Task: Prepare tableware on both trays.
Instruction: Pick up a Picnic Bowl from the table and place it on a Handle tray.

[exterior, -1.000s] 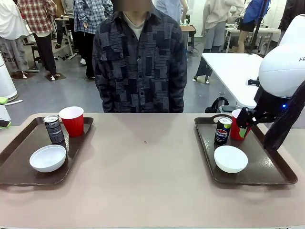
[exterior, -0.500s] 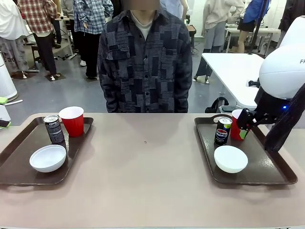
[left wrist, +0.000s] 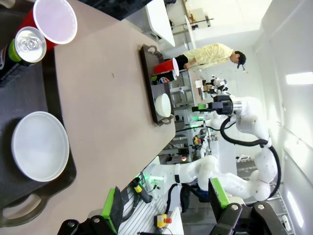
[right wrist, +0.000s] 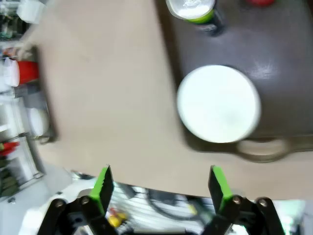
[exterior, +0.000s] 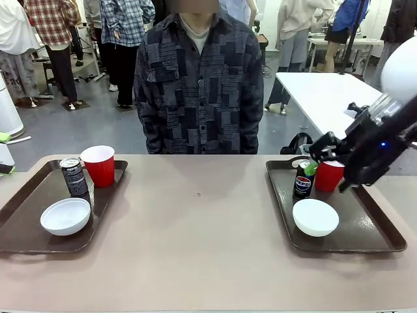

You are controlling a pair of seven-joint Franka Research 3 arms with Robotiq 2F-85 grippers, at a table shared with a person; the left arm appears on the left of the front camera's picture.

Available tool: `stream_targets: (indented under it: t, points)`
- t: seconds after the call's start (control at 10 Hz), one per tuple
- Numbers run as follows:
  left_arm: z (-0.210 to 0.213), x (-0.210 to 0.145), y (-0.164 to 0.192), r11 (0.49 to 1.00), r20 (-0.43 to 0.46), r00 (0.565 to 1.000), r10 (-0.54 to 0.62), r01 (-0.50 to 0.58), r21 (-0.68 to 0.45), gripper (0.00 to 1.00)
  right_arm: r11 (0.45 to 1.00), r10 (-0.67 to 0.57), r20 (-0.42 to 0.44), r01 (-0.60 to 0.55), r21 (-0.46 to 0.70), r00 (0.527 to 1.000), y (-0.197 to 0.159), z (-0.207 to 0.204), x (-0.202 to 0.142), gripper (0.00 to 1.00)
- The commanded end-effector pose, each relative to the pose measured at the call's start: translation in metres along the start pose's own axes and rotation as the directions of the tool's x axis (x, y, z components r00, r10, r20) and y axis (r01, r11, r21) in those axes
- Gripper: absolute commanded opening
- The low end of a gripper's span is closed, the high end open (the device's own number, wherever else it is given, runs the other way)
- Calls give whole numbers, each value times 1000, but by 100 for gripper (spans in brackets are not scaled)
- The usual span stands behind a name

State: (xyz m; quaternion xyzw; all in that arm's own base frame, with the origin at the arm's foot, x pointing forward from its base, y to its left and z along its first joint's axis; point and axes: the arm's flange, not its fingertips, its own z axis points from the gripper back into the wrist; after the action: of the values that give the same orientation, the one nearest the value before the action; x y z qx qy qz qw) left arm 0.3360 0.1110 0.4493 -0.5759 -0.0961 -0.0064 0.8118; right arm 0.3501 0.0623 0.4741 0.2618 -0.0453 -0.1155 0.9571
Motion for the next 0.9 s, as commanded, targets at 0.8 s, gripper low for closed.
stream_targets:
  t: [0.8]
  points:
    - [2,0,-1,1000,4,1000,-5,5,-15,92,796,340,-73,-246,554,938,-72,-81,-75,100]
